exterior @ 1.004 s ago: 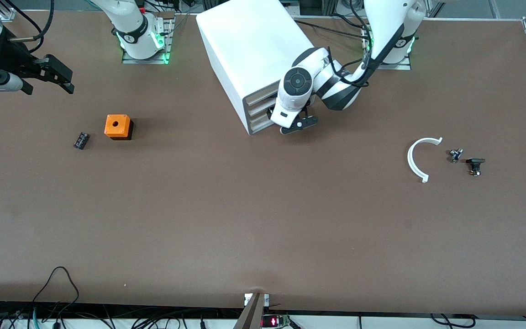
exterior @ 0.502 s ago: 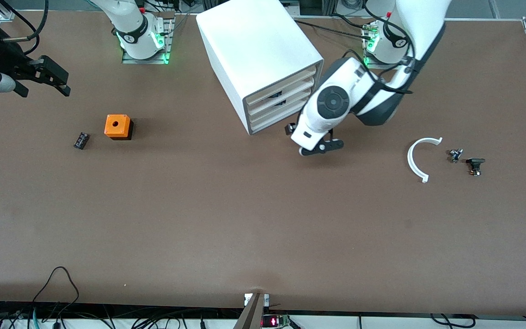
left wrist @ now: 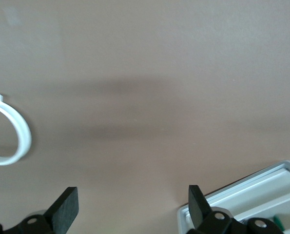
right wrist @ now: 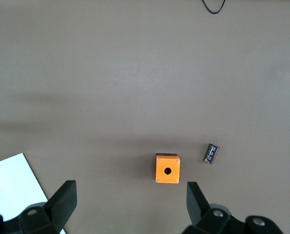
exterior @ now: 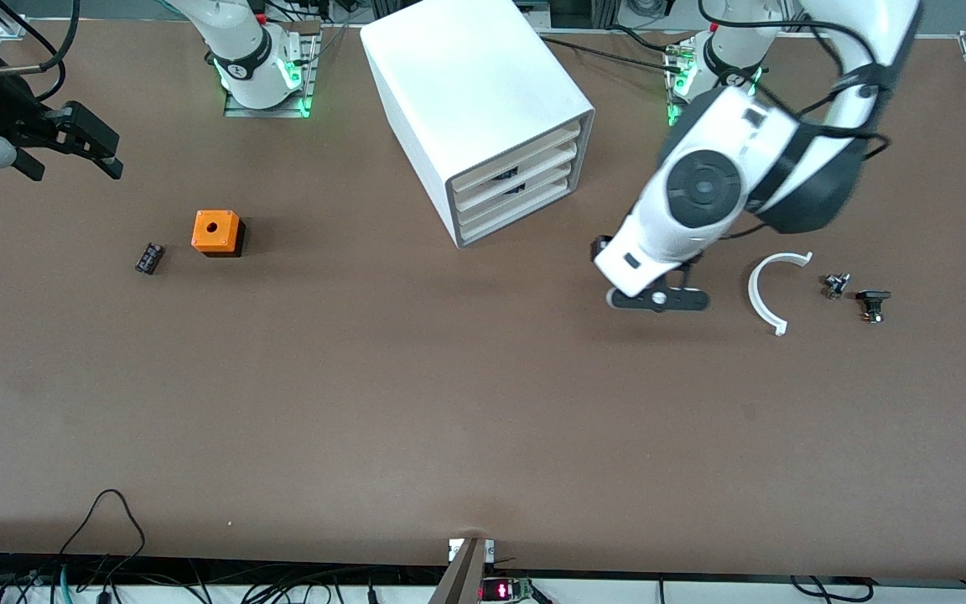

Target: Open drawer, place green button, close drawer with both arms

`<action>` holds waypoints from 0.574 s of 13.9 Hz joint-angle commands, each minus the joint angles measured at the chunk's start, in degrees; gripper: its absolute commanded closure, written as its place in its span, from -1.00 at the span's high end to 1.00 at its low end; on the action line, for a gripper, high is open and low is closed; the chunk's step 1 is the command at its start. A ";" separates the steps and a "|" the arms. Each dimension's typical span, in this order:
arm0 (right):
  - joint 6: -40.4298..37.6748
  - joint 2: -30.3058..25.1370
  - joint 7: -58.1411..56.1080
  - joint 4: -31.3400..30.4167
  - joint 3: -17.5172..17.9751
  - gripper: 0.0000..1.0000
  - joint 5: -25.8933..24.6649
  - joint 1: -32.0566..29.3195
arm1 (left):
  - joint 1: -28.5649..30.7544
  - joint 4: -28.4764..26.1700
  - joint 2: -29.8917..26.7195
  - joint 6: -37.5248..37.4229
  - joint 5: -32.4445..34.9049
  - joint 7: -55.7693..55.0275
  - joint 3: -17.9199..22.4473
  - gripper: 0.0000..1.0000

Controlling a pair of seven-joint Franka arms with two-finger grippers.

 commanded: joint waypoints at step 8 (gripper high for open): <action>-0.54 0.74 0.00 1.55 0.17 1.00 0.59 -0.39 | 4.85 -2.67 -13.99 -1.83 -3.36 23.37 11.16 0.99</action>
